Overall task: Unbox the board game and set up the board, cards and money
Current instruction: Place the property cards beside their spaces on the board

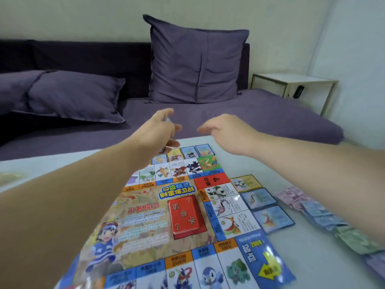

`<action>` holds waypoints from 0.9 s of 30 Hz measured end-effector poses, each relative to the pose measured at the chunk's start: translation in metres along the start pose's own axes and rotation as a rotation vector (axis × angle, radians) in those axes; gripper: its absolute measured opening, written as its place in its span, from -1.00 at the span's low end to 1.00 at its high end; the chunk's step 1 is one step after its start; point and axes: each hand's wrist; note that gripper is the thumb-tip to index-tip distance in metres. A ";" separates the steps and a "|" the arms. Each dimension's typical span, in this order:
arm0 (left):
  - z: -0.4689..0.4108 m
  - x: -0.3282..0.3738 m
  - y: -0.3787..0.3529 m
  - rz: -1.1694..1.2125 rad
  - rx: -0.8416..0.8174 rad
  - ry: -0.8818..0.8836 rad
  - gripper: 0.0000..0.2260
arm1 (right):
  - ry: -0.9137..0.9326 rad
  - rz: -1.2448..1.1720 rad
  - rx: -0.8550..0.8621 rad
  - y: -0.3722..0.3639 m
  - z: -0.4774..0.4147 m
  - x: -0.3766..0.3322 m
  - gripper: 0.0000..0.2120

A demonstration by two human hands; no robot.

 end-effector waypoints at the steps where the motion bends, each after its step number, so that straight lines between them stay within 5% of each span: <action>1: 0.018 0.008 0.003 0.171 0.007 0.057 -0.51 | -0.008 -0.089 0.015 0.008 0.013 -0.014 -0.59; 4: 0.079 0.019 0.013 0.508 -0.003 0.193 -0.58 | -0.039 -0.351 0.040 0.024 0.061 -0.056 -0.67; 9: 0.183 0.015 0.031 0.531 -0.127 0.162 -0.80 | -0.083 -0.617 0.049 0.025 0.153 -0.114 -0.80; 11: 0.224 0.011 0.032 0.653 -0.230 0.209 -0.73 | -0.101 -0.690 0.040 0.018 0.186 -0.132 -0.82; 27: 0.343 -0.024 0.032 0.566 -0.304 0.253 -0.79 | -0.325 -0.971 -0.116 -0.040 0.282 -0.177 -0.86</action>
Point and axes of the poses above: each hand's wrist, its own z-axis away from the middle knuckle, its own y-axis out of the back of the hand, x = y × z, and after that the axes turned 5 degrees about -z, right-handed
